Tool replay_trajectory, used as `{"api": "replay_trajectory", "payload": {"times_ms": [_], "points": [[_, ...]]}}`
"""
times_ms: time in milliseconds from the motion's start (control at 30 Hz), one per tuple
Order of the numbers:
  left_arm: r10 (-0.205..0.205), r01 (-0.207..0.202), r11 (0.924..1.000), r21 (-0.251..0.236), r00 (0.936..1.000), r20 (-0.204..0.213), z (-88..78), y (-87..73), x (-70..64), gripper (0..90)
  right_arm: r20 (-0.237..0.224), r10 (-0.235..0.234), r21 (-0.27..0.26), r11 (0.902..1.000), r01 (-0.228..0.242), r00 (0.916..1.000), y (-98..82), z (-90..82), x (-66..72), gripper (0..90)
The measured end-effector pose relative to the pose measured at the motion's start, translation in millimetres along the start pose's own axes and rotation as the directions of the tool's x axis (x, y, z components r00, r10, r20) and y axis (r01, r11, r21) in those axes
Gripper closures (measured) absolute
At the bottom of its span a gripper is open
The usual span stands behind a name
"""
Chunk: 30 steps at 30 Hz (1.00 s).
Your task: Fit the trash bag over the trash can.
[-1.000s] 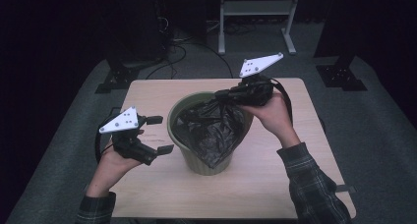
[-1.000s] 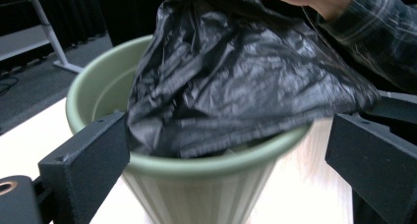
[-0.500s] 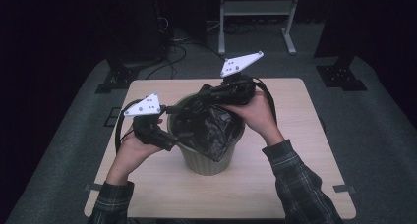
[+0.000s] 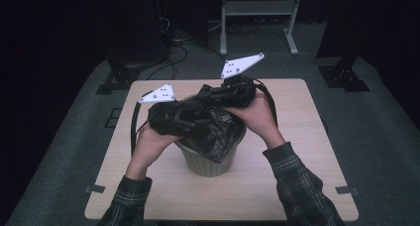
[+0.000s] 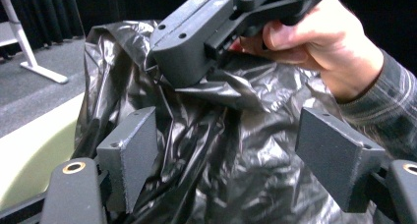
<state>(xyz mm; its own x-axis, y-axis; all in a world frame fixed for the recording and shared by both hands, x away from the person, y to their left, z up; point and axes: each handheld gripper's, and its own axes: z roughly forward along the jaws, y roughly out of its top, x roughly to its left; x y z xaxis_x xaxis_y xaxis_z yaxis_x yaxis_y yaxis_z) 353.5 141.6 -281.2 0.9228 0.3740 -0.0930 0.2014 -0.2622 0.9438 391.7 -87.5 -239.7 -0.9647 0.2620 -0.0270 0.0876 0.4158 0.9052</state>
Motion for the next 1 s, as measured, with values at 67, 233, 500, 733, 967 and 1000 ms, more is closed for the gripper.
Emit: {"api": "replay_trajectory", "payload": {"times_ms": [67, 233, 500, 733, 967, 1000], "points": [[-0.004, 0.004, 1.0000, -0.006, 1.0000, 0.005, 1.3, 0.5, -0.3, 25.7, -0.001, 0.000, -0.001, 1.0000, 0.000, 1.0000, 0.0, -0.7, 0.2, 90.0], [-0.006, 0.006, 1.0000, -0.006, 0.9998, 0.019, 9.8, 3.5, -1.5, 30.9, -0.004, -0.002, -0.003, 1.0000, 0.002, 1.0000, 0.2, -0.7, 2.1, 90.0], [-0.010, 0.011, 0.9999, -0.006, 0.9986, 0.052, 9.1, 2.9, 2.9, 67.9, -0.012, -0.004, -0.007, 1.0000, 0.004, 0.9999, -1.4, -1.1, 2.9, 90.0], [-0.002, -0.001, 0.9985, 0.055, 0.9991, 0.043, 11.6, 0.9, 4.2, 89.9, -0.013, 0.000, -0.011, 0.9999, -0.001, 0.9999, -4.6, -1.6, 1.7, 89.8], [-0.006, 0.005, 0.9984, 0.057, 0.9999, 0.016, 4.9, -3.4, 8.3, 89.9, -0.006, 0.035, -0.020, 0.9992, -0.035, 0.9994, -10.9, -7.8, -2.8, 76.1], [-0.007, 0.006, 0.9984, 0.056, 0.9999, 0.010, 2.6, -4.0, 9.6, 89.9, 0.000, 0.037, -0.022, 0.9991, -0.037, 0.9993, -12.1, -9.5, -3.5, 75.9]]}}
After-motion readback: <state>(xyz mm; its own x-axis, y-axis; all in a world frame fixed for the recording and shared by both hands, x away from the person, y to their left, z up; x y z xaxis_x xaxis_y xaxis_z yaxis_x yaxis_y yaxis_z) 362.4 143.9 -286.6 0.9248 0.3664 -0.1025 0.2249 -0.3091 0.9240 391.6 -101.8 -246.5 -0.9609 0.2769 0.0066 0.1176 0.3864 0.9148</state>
